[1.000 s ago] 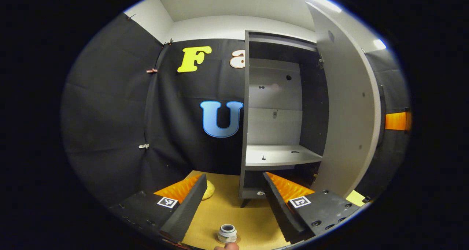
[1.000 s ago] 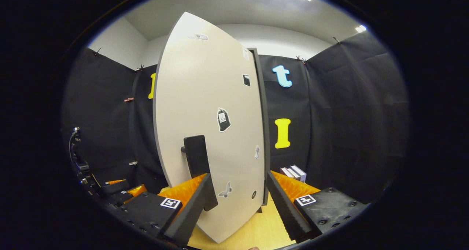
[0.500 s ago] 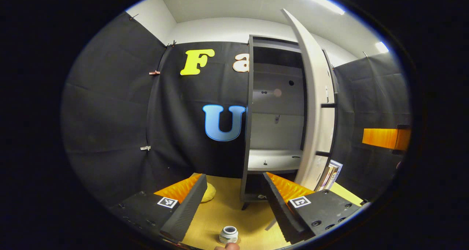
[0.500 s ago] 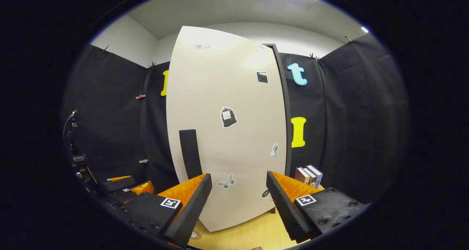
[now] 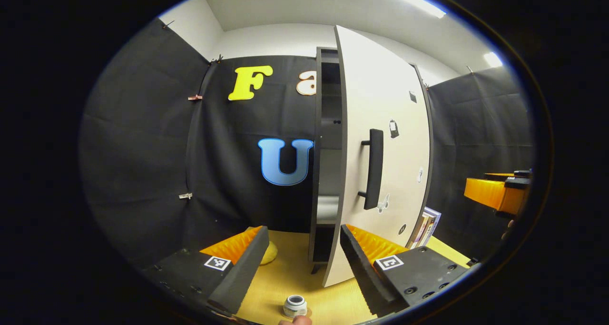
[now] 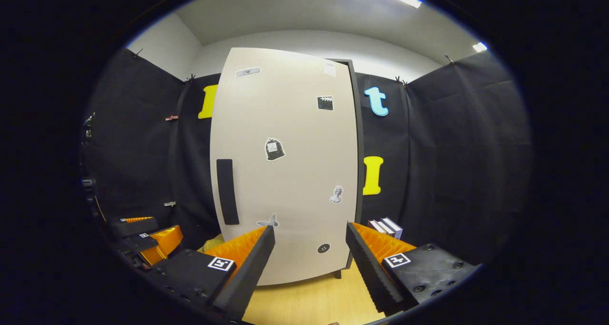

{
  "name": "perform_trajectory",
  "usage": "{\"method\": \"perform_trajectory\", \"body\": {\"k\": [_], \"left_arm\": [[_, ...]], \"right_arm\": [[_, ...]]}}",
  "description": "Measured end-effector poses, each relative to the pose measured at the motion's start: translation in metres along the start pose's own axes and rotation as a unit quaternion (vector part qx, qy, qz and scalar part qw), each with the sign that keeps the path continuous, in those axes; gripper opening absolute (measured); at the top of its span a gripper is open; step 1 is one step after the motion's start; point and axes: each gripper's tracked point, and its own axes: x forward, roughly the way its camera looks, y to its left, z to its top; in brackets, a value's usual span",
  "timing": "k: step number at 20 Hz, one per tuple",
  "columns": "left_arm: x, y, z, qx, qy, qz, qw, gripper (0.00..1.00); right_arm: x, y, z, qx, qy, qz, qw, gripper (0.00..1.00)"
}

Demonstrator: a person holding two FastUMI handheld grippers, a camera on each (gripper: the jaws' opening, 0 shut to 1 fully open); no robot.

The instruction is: Open the cabinet door with the right hand, grasp the bottle in the cabinet with the left hand and place it on the coaster, then close the cabinet door with the right hand.

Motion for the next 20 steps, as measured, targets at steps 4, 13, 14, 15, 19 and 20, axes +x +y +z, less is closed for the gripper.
{"method": "perform_trajectory", "body": {"k": [4,13,14,15,19,20], "left_arm": [[0.001,-0.007,0.013,0.007,-0.006,-0.005,1.000,0.93],[0.001,-0.015,0.020,0.022,-0.011,-0.007,1.000,0.95],[0.001,-0.016,0.020,0.022,-0.010,-0.007,1.000,0.95],[0.001,-0.016,0.020,0.022,-0.010,-0.006,1.000,0.95],[0.001,-0.018,0.020,0.021,-0.012,-0.006,1.000,0.94],[0.001,-0.018,0.020,0.020,-0.011,-0.006,1.000,0.94]], "right_arm": [[0.001,-0.003,0.000,-0.004,-0.001,-0.012,1.000,0.98],[-0.004,-0.025,-0.002,-0.005,-0.019,-0.035,0.999,0.98],[-0.004,-0.027,-0.002,-0.011,-0.019,-0.038,0.999,0.98],[-0.004,-0.029,-0.004,-0.017,-0.019,-0.041,0.999,0.98],[-0.002,-0.028,-0.009,-0.016,-0.017,-0.039,0.999,0.98],[-0.001,-0.028,-0.012,-0.011,-0.013,-0.038,0.999,0.98]]}}
